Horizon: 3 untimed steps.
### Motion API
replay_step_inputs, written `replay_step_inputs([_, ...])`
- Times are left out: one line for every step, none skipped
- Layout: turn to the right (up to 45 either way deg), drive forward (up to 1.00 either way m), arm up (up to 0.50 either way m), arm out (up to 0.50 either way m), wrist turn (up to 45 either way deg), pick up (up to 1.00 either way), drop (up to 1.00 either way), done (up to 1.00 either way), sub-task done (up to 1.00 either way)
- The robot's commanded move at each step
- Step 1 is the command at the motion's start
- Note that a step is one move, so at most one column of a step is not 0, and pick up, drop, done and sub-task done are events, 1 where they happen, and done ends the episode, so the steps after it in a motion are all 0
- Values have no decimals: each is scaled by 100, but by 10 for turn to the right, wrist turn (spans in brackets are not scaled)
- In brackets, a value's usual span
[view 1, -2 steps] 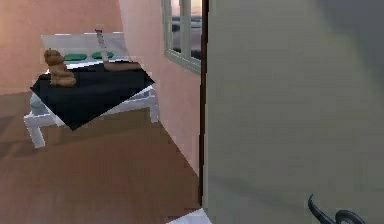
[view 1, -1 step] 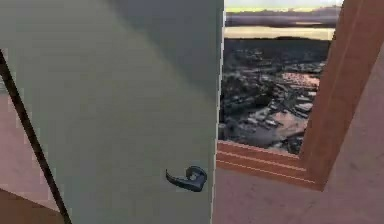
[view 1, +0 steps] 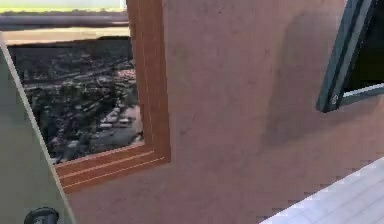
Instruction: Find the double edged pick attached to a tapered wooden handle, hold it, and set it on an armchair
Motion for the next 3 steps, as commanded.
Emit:
replay_step_inputs([450, 0, 0, 0, 0, 0, 0, 0, 0])
replay_step_inputs([120, 0, 0, 0, 0, 0, 0, 0, 0])
replay_step_inputs([0, 100, 0, 0, 0, 0, 0, 0, 0])
